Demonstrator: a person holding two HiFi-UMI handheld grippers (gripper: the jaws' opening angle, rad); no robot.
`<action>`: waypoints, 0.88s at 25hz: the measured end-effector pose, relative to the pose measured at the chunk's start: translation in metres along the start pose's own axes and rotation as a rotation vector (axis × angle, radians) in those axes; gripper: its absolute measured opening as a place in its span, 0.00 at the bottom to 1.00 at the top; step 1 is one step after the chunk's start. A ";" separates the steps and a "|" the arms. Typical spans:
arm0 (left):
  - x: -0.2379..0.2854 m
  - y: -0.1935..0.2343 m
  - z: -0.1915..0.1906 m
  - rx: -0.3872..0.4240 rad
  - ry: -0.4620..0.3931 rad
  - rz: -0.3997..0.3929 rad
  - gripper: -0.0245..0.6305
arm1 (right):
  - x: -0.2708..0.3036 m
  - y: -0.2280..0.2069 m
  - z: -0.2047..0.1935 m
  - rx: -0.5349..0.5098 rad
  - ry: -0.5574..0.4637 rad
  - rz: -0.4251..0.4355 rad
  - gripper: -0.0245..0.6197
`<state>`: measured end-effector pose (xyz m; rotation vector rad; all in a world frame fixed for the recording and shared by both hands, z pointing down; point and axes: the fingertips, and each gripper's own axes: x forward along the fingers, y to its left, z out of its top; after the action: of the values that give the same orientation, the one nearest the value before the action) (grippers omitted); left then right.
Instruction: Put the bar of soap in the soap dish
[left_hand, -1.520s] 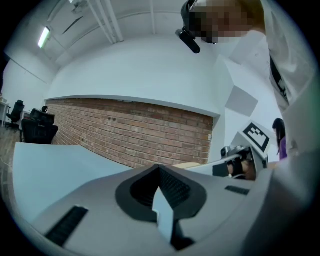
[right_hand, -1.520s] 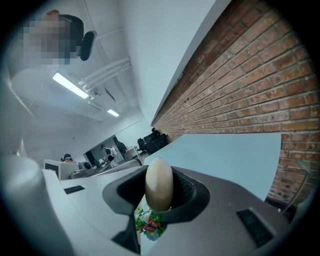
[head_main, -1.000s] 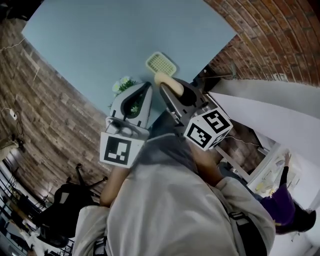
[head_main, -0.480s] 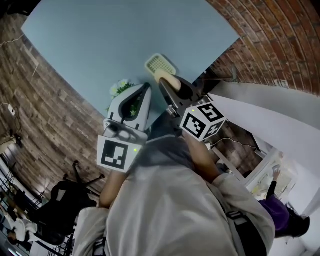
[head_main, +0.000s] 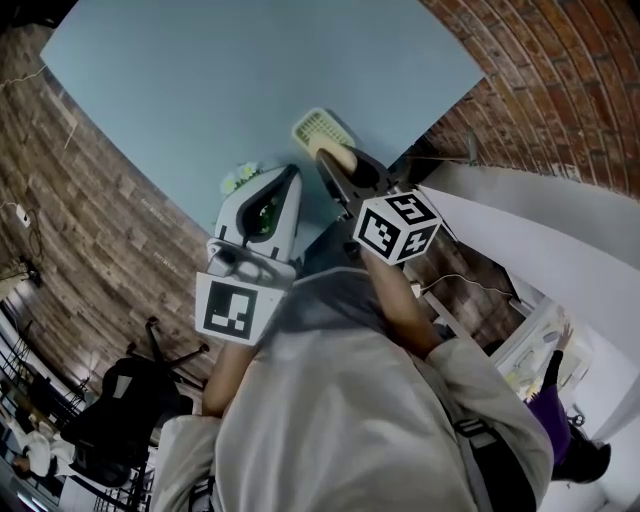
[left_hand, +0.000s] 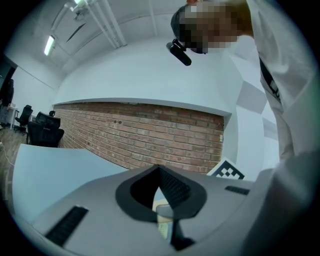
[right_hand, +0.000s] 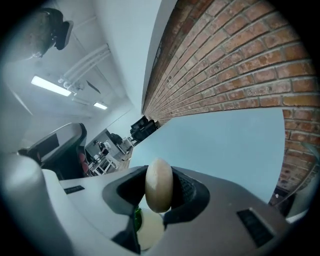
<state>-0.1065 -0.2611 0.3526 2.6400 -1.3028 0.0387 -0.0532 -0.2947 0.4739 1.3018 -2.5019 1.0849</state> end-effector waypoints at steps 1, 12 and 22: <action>0.001 0.000 0.000 0.000 0.000 -0.002 0.04 | 0.002 -0.003 -0.002 0.006 0.003 -0.005 0.21; 0.005 0.005 -0.011 -0.037 0.043 0.002 0.04 | 0.033 -0.039 -0.023 0.012 0.071 -0.090 0.21; 0.008 -0.029 -0.022 -0.069 0.079 -0.104 0.04 | 0.057 -0.055 -0.042 0.035 0.138 -0.151 0.21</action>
<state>-0.0769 -0.2460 0.3697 2.6159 -1.1201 0.0801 -0.0555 -0.3259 0.5580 1.3510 -2.2562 1.1467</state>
